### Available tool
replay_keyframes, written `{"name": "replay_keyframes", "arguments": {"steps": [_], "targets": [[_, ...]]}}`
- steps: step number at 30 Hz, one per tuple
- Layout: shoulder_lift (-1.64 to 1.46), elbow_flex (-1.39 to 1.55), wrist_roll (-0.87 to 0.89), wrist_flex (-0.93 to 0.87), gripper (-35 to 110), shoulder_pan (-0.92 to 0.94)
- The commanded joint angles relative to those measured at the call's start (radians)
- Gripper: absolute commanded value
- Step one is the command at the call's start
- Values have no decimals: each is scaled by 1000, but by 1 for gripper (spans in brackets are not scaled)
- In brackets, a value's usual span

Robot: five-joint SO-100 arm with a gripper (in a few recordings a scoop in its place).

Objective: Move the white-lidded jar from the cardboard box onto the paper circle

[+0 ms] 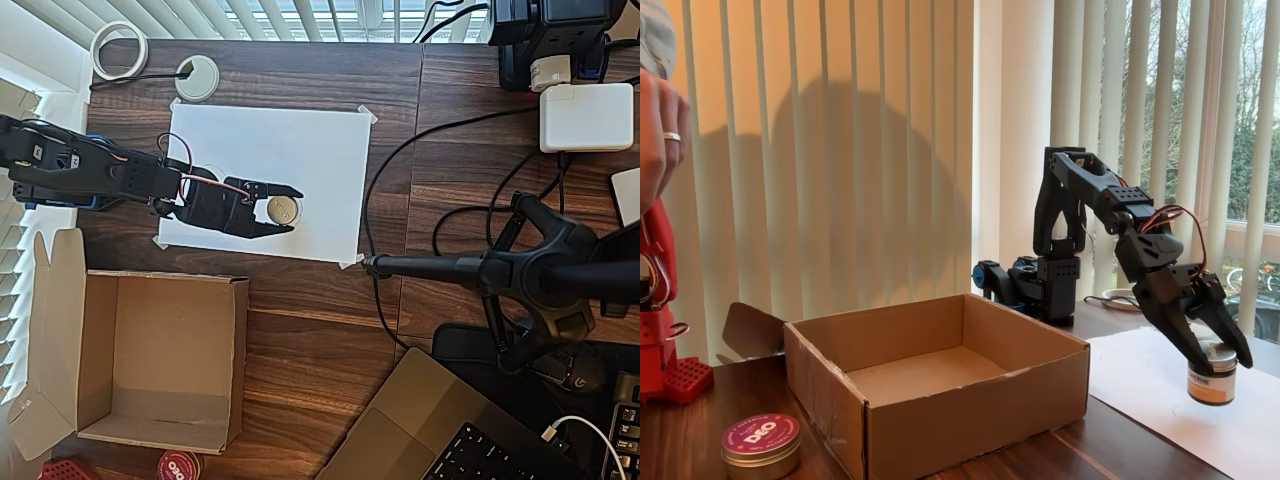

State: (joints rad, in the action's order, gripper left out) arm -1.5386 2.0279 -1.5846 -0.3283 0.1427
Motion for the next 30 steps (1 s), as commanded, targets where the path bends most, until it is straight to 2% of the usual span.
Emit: {"name": "replay_keyframes", "arguments": {"steps": [1,30], "targets": [[-46,-51,-28,17,0,28],[-40,34,-77,64,0,41]]}}
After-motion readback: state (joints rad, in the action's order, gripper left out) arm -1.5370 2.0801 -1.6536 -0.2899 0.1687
